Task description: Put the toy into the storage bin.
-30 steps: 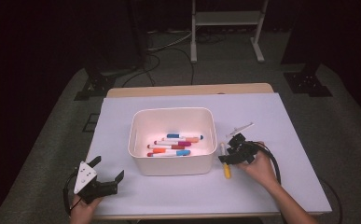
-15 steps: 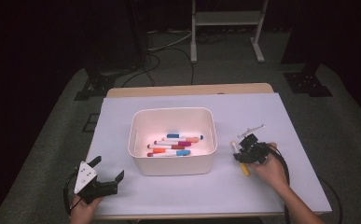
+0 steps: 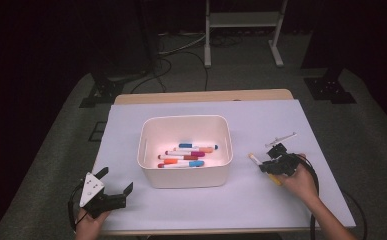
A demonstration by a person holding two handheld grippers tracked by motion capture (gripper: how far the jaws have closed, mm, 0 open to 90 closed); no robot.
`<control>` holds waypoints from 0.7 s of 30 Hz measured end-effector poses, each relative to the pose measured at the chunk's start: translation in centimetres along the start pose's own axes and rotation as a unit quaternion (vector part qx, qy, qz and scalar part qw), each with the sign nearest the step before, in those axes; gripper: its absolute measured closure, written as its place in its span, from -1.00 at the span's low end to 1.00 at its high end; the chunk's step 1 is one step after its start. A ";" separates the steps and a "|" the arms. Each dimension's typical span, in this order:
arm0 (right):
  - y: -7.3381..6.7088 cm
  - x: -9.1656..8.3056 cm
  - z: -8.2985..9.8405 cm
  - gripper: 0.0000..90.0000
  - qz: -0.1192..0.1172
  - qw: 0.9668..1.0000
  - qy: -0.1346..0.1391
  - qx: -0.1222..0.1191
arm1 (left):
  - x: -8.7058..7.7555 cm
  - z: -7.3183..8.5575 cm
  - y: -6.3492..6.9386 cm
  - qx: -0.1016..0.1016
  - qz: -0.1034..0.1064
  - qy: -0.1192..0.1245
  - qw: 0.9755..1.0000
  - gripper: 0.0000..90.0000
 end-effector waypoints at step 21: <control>-2.0 -7.9 -3.3 0.69 -0.052 0.996 0.057 -0.037 | 0.0 0.0 0.0 0.000 -0.001 0.001 1.000 -1.00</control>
Point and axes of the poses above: each handheld gripper's, and its own axes: x roughly forward along the jaws, z roughly out of its underside, y roughly to its right, the point moved 2 cm from there along x, roughly forward along the jaws, and after that the axes turned 3 degrees about y, right-handed, at the moved point
